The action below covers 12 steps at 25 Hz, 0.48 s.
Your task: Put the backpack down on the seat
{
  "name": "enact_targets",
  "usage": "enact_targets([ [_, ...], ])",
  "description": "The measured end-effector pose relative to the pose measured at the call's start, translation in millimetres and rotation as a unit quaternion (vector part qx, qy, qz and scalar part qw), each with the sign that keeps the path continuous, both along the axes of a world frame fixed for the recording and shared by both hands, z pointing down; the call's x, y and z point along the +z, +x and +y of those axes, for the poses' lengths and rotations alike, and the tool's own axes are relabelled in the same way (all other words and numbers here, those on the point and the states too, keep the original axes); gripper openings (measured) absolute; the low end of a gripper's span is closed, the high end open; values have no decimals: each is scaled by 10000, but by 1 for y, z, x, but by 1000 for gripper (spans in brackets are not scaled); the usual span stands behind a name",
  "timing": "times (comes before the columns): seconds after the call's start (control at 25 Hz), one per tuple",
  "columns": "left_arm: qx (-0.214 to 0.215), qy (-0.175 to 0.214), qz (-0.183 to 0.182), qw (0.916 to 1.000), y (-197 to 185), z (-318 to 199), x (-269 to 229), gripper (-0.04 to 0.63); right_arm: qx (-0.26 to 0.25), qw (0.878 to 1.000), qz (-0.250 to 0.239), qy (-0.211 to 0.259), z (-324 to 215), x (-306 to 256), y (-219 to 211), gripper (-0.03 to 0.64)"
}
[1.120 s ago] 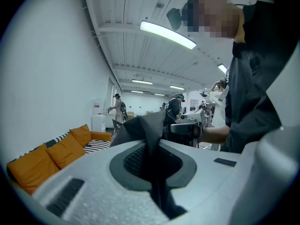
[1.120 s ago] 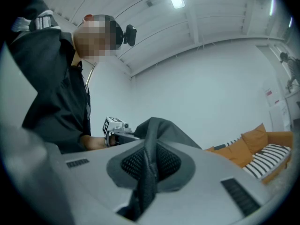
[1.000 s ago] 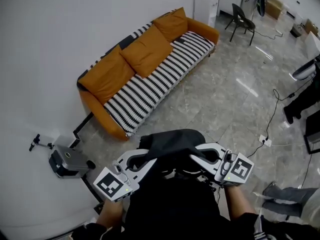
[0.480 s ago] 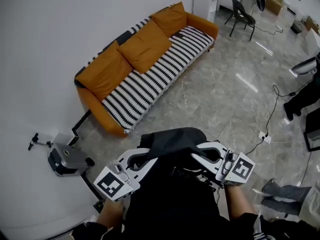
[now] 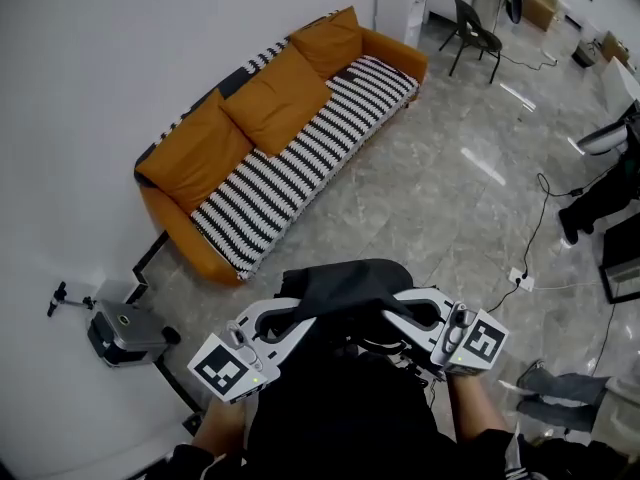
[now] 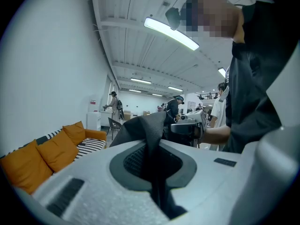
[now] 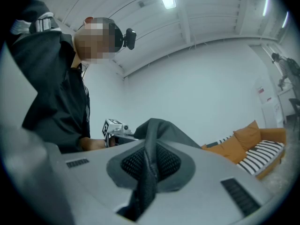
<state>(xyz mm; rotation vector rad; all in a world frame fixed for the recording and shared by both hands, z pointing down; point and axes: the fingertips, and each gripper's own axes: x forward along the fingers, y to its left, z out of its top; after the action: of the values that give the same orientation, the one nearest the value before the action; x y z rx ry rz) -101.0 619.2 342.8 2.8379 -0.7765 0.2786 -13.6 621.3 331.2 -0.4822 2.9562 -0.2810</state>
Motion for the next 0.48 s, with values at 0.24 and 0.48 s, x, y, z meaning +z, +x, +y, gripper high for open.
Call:
enact_targets([
  [0.24, 41, 30, 83, 10000, -2, -41, 1, 29, 32, 10000, 76, -56, -39, 2, -2, 37],
  [0.48, 161, 172, 165, 9996, -8, -90, -1, 31, 121, 9998, 168, -56, -86, -2, -7, 37],
])
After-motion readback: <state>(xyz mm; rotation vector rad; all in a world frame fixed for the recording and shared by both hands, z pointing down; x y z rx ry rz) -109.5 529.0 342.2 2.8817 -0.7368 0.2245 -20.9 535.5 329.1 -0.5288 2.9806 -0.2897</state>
